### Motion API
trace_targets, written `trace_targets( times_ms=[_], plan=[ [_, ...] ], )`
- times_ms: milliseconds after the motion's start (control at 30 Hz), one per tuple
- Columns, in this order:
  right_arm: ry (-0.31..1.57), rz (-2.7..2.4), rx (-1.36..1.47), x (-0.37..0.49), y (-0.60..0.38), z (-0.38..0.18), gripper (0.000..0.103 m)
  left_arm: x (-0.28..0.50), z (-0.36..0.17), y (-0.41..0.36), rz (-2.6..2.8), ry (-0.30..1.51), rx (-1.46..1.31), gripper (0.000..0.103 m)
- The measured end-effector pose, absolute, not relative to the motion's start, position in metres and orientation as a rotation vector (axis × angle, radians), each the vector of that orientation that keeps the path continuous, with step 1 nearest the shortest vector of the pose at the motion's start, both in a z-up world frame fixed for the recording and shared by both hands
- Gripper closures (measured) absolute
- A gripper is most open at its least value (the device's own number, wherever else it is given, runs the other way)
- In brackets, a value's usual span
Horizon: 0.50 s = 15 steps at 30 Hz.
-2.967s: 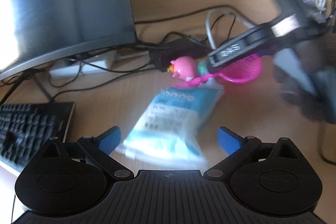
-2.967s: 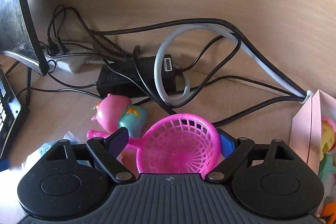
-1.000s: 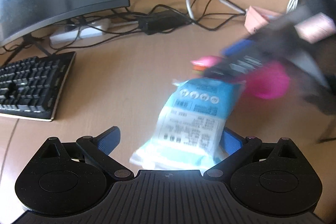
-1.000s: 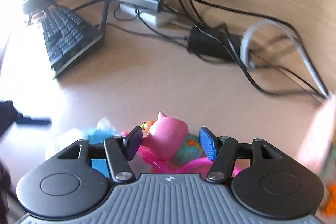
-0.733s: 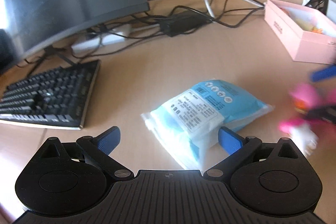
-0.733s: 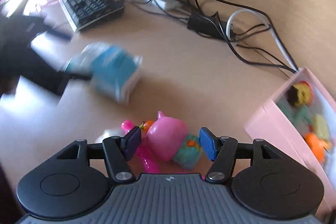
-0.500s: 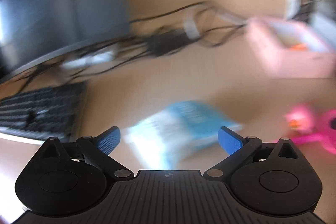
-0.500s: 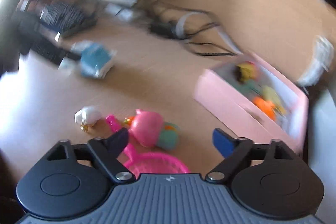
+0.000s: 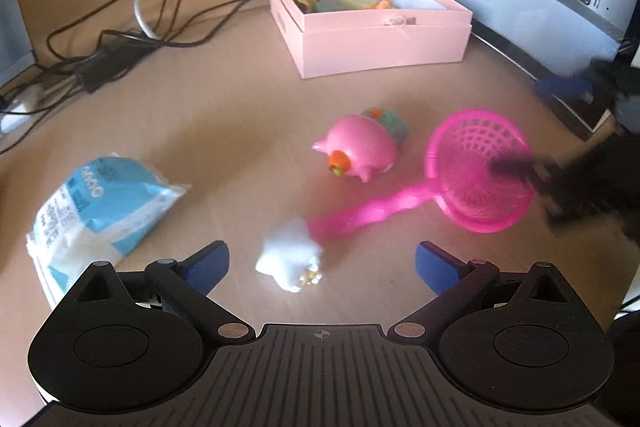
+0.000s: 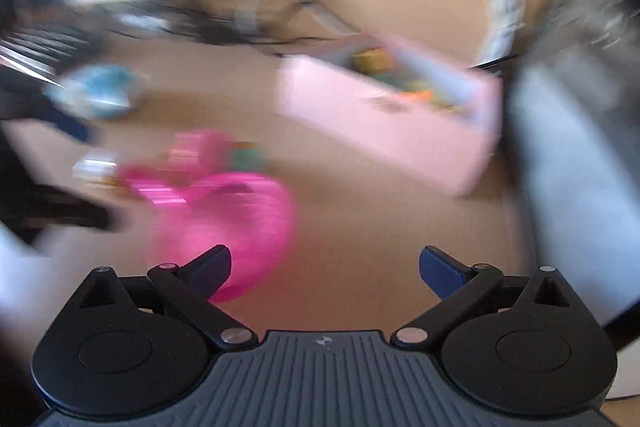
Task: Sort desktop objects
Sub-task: 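Grasp the white star toy with the left gripper while the right holds the basket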
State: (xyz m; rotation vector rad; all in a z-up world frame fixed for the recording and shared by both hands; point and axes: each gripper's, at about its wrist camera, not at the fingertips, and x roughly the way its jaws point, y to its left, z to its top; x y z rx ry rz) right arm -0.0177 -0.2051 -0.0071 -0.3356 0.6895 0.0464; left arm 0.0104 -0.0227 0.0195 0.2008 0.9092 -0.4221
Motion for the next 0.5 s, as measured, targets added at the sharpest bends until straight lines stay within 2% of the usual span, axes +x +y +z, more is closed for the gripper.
trace_targets(
  times_ms=[200,500],
  plan=[
    [0.675,0.154,-0.025,-0.025,-0.237,0.019,0.000,0.012,0.018,-0.029,-0.446,0.924,0.177,0.001],
    [0.724,0.152,-0.154,-0.012,-0.199,-0.007,0.000,0.022,0.018,-0.018,-0.323,0.913,0.180,0.001]
  ],
)
